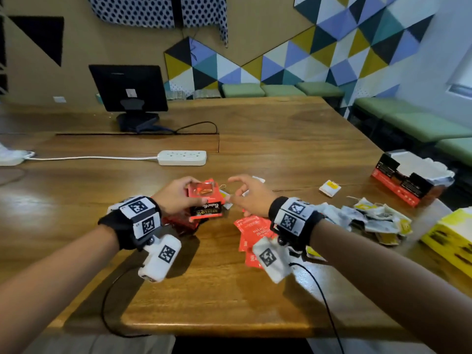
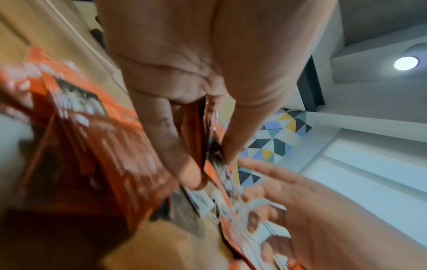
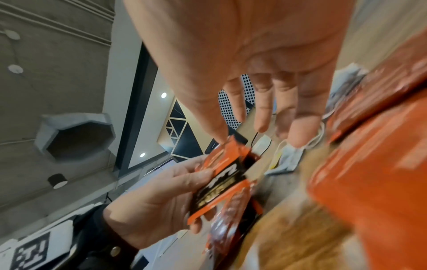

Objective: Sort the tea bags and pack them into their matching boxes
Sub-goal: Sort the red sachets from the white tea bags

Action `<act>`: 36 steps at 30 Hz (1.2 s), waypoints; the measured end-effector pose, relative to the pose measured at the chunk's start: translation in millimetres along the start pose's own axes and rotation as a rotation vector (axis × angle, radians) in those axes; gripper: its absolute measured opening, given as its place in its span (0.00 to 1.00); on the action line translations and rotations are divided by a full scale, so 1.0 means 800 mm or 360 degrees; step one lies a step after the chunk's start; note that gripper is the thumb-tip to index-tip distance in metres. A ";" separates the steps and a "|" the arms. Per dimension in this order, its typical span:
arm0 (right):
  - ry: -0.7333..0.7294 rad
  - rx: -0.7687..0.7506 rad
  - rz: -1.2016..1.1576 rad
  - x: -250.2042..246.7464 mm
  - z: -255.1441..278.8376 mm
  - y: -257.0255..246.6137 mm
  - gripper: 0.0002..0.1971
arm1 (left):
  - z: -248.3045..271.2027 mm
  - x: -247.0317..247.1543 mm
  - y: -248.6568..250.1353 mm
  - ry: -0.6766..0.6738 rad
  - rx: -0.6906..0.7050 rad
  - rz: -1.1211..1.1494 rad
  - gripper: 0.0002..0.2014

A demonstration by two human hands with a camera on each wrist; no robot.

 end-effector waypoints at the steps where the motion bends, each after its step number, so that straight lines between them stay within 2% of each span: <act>1: 0.0033 0.0000 0.0065 -0.010 0.000 0.004 0.22 | -0.003 -0.010 -0.002 0.0043 -0.0011 -0.0058 0.15; 5: 0.0044 0.0028 0.0493 -0.060 0.010 0.021 0.14 | -0.019 -0.041 -0.011 0.0134 -0.0084 -0.0265 0.17; 11: 0.0045 0.0170 0.0948 -0.124 0.042 0.054 0.11 | -0.045 -0.039 -0.027 0.0073 -0.0228 -0.0650 0.17; 15: 0.0013 0.0303 0.1132 -0.146 0.057 0.076 0.12 | -0.051 -0.030 -0.022 0.0073 -0.0258 -0.0890 0.22; 18: -0.0064 0.0334 0.1300 -0.156 0.061 0.087 0.16 | -0.052 -0.026 -0.009 0.0132 -0.0273 -0.1255 0.27; 21: -0.0136 0.0359 0.1347 -0.159 0.060 0.097 0.22 | -0.055 -0.009 0.016 0.0162 -0.0092 -0.1273 0.28; 25: -0.0188 0.0369 0.1241 -0.151 0.058 0.106 0.24 | -0.068 0.037 0.039 -0.0145 0.0190 -0.1194 0.29; 27: -0.0163 0.0354 0.1221 -0.146 0.055 0.110 0.21 | -0.076 0.059 0.042 -0.0290 0.0203 -0.1308 0.29; 29: -0.0150 0.0375 0.1250 -0.145 0.055 0.112 0.17 | -0.081 0.071 0.044 -0.0347 0.0208 -0.1456 0.27; 33: -0.0094 0.0379 0.1198 -0.154 0.055 0.119 0.08 | -0.089 0.069 0.050 -0.0355 0.0204 -0.1600 0.19; 36: -0.0036 0.0368 0.1078 -0.164 0.057 0.117 0.07 | -0.093 0.062 0.054 -0.0280 0.0147 -0.1468 0.15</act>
Point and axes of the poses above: each hand's wrist, its own z-axis away from the middle knuckle, its own x-axis out of the palm, y = z × x, the point moved 3 cm from there along -z, towards the middle knuckle
